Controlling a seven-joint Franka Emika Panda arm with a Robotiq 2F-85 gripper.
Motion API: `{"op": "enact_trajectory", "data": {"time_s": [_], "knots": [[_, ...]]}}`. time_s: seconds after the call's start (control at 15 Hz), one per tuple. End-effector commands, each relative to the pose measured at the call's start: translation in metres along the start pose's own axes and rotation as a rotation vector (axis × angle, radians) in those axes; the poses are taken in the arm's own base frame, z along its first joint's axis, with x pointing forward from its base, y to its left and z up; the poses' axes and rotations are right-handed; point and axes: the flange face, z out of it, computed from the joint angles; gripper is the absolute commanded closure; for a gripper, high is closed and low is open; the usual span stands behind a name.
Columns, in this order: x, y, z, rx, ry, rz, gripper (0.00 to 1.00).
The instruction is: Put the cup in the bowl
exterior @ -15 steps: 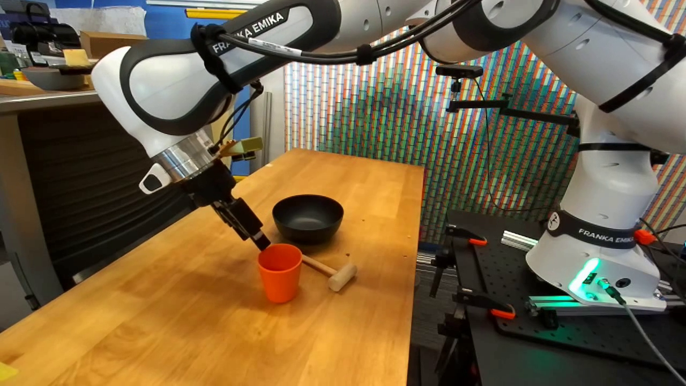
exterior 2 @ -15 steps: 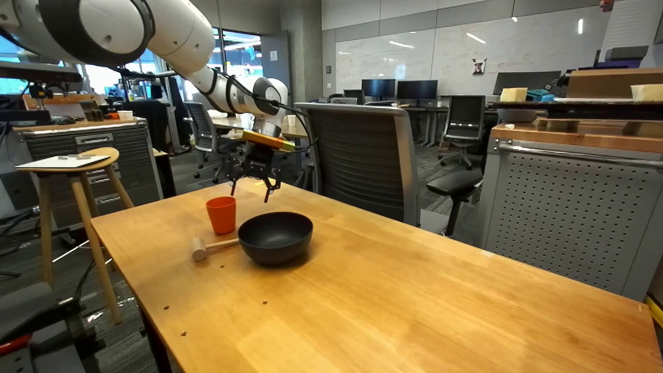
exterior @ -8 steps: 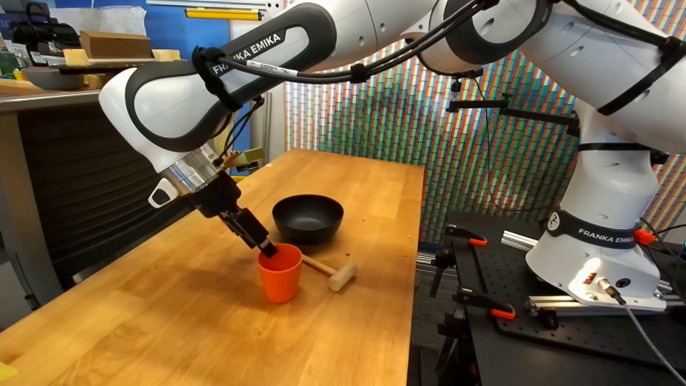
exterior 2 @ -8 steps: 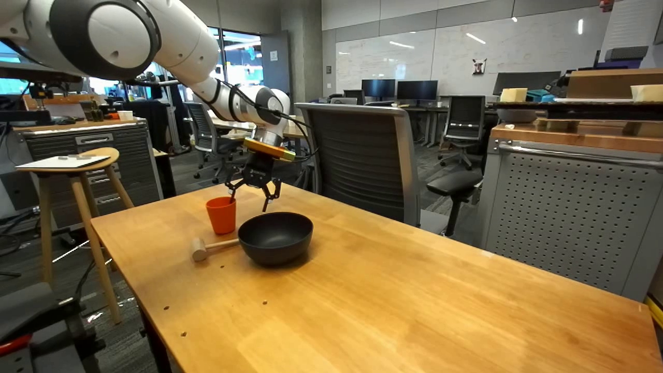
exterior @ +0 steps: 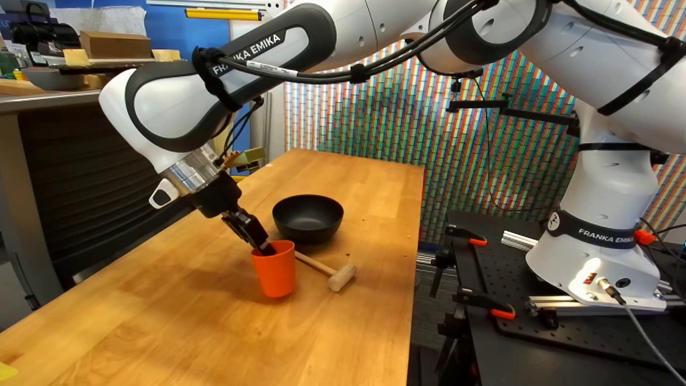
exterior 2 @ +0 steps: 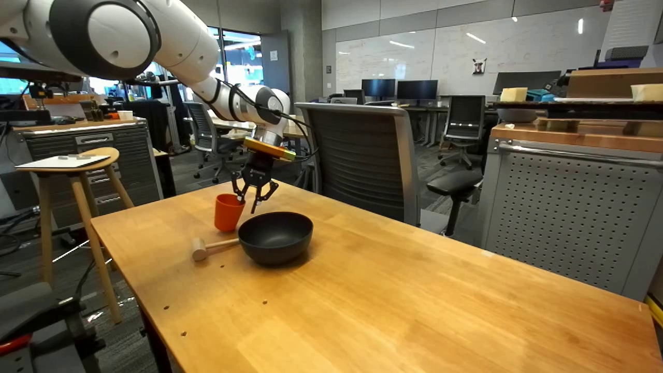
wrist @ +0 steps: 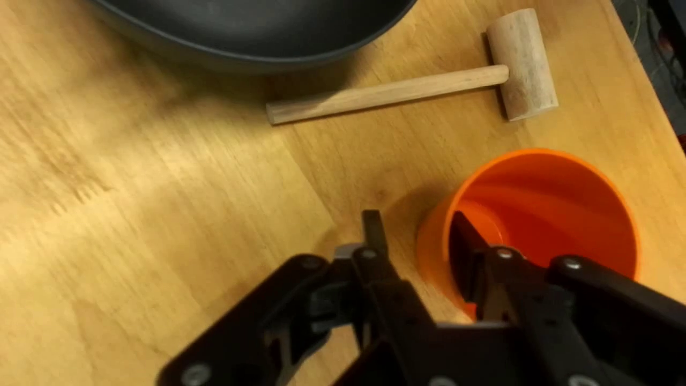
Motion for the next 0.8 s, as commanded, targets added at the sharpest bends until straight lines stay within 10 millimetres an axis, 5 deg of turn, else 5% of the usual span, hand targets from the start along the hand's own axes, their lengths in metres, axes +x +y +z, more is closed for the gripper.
{"op": "enact_trajectory", "data": {"time_s": [0.0, 0.4, 0.73], "knots": [[-0.003, 0.001, -0.007, 0.019, -0.009, -0.036, 0.96], [-0.027, 0.007, -0.027, 0.028, 0.011, -0.055, 0.98], [-0.082, 0.035, -0.069, -0.058, 0.09, 0.092, 0.98]]}}
